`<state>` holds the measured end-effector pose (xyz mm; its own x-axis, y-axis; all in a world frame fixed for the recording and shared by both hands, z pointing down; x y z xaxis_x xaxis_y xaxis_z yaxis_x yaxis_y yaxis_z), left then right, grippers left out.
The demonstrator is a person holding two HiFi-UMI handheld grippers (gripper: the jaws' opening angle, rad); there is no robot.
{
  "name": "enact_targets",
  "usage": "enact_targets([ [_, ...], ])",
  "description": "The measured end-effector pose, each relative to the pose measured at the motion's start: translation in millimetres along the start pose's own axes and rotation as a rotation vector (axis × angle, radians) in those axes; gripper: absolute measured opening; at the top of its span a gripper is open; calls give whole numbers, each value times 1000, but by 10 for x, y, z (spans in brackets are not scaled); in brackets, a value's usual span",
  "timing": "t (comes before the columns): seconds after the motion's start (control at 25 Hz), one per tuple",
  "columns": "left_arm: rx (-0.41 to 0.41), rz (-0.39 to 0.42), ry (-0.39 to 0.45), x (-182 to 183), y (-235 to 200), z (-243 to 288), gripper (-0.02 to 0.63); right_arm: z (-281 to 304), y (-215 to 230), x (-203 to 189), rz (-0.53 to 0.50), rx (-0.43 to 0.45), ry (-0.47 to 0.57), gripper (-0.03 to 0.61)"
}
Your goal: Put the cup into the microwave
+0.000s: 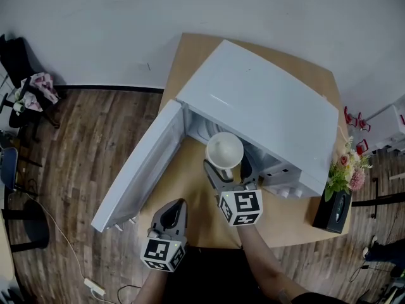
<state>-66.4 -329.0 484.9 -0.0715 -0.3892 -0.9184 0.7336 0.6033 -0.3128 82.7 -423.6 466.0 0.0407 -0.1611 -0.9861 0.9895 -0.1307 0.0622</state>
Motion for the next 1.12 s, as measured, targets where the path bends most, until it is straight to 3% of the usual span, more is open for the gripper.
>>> enact_targets([
  [0.44, -5, -15, -6, 40, -32, 240, 6, 540, 204, 89, -56, 10, 28, 436],
  [1.12, 14, -25, -32, 23, -116, 418, 5, 1008, 584, -80, -96, -24, 11, 436],
])
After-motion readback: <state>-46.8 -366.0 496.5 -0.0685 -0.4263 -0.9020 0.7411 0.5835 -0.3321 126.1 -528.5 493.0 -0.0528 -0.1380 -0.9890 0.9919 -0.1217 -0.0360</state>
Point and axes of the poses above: the fingertips, and each gripper's own axes: z forward along the fingers, y to its right, x out of its top, the point moved 1 cm from there along -z, backward along the fingers, and after that the axes turned 6 degrees about y, right-handed, at the moved point
